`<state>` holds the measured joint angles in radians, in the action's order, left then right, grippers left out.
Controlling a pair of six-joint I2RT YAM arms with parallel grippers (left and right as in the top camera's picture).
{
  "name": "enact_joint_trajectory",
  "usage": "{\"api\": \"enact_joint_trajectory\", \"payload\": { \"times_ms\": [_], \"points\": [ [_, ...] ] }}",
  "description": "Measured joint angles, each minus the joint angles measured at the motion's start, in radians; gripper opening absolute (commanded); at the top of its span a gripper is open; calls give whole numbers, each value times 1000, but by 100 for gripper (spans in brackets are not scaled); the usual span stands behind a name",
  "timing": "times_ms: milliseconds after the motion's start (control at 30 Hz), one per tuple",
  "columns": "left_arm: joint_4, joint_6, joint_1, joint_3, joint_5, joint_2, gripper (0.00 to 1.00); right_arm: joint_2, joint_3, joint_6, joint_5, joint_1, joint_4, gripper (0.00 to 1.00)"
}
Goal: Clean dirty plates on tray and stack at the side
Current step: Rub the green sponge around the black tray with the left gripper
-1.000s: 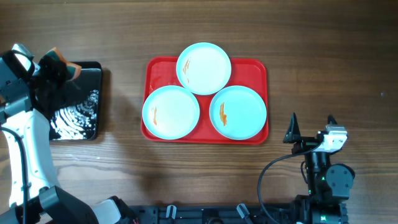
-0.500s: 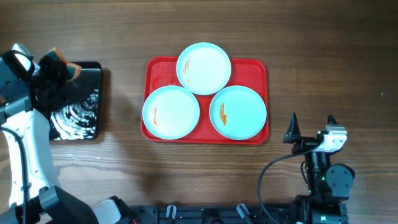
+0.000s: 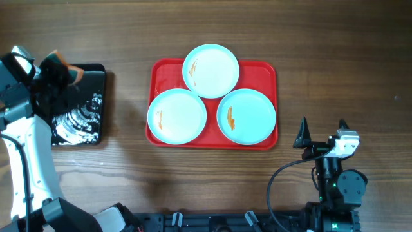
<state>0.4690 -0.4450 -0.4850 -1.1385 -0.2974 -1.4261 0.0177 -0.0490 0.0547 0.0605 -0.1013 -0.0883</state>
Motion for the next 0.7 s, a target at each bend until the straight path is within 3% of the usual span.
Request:
{"api": "enact_joint_trajectory", "payload": {
  "times_ms": [233,433,700],
  "points": [
    [2,10,-2,40,158,-63,4,0,0,0,0,0,0,100],
    [-27,14,-2,59,112,-98,4,0,0,0,0,0,0,100],
    [-52,15,-2,58,78,74,4,0,0,0,0,0,0,100]
  ]
}}
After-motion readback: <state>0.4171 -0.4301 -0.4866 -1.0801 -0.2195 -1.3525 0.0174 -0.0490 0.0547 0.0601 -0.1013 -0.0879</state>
